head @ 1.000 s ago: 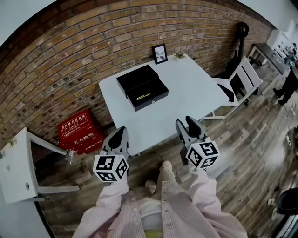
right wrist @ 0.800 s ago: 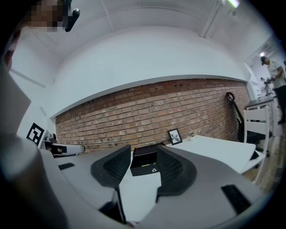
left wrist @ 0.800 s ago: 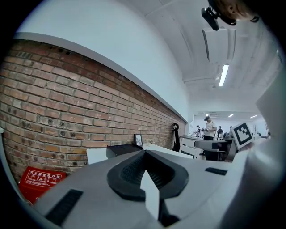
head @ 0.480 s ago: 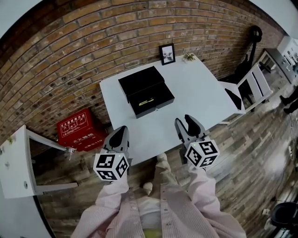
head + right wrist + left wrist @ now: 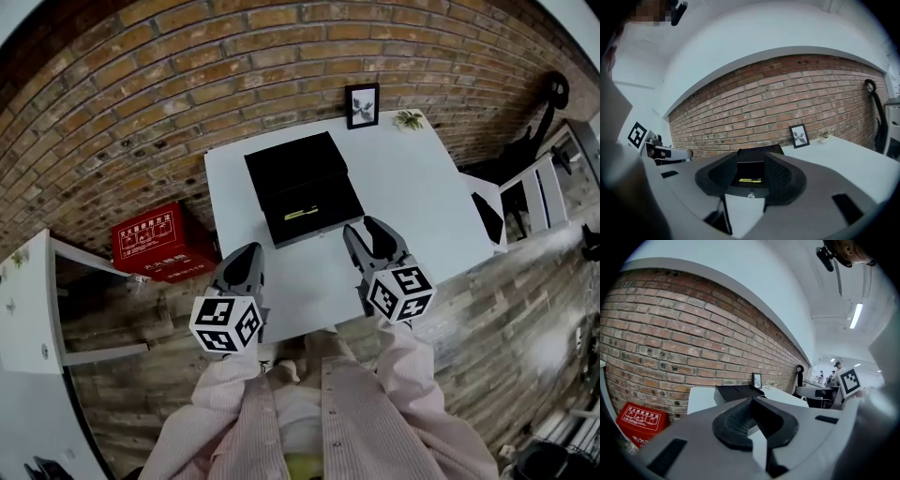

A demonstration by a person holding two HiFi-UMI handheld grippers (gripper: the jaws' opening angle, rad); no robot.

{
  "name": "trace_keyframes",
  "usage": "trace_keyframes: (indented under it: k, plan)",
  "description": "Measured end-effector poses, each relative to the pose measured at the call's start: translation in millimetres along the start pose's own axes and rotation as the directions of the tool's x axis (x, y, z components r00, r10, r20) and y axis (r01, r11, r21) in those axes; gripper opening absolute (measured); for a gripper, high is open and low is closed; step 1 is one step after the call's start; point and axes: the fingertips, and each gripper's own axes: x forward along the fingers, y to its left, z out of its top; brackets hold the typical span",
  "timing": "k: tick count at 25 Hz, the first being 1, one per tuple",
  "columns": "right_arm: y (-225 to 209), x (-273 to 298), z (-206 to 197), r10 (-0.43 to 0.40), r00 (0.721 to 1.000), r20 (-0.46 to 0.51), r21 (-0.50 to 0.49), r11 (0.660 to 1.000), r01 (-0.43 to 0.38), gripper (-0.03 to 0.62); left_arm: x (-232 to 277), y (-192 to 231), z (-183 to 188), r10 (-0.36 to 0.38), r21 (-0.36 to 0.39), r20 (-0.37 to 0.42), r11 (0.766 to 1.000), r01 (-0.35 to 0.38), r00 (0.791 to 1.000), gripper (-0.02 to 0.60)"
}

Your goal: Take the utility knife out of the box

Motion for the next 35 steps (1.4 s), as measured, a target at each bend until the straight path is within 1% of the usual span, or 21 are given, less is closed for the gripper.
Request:
trace_keyframes:
  k: [4, 8, 15, 19, 22, 27, 32, 35]
  plan:
    - [-8.4, 29.4, -1.6, 0.062, 0.996, -0.057, -0.032, 0.997, -0.064, 0.163, 19.7, 6.5, -2.2, 0.034, -0.027, -0.021, 0.999, -0.035, 0.999, -0.008]
    - [-16.3, 52.7, -8.3, 0.115, 0.986, -0.121, -0.050, 0.991, -0.122, 0.163, 34.9, 13.6, -6.3, 0.073, -0.050, -0.039, 0.996, -0.075, 0.997, -0.008]
    - [-25.3, 91.5, -15.0, 0.195, 0.959, -0.207, -0.097, 0.971, -0.218, 0.163, 59.5, 24.1, -13.3, 0.137, -0.093, -0.063, 0.985, -0.142, 0.989, -0.008]
    - [-23.9, 108.9, -20.6, 0.252, 0.932, -0.262, -0.123, 0.949, -0.291, 0.163, 68.5, 29.3, -17.9, 0.168, -0.109, -0.077, 0.978, -0.176, 0.983, -0.008]
    - [-18.6, 120.0, -26.6, 0.304, 0.900, -0.312, -0.148, 0.920, -0.362, 0.163, 74.9, 32.5, -20.4, 0.190, -0.125, -0.085, 0.972, -0.200, 0.978, -0.008]
    - [-13.0, 135.2, -41.2, 0.372, 0.832, -0.410, -0.181, 0.861, -0.475, 0.163, 88.9, 34.0, -24.8, 0.209, -0.134, -0.102, 0.966, -0.222, 0.972, -0.008]
    - [-4.5, 142.0, -56.3, 0.412, 0.757, -0.507, -0.218, 0.789, -0.575, 0.163, 98.7, 36.6, -28.6, 0.214, -0.147, -0.116, 0.962, -0.229, 0.970, -0.008]
    - [-0.1, 144.0, -66.0, 0.421, 0.712, -0.562, -0.236, 0.744, -0.626, 0.163, 102.4, 37.7, -32.0, 0.212, -0.156, -0.126, 0.961, -0.230, 0.969, -0.008]
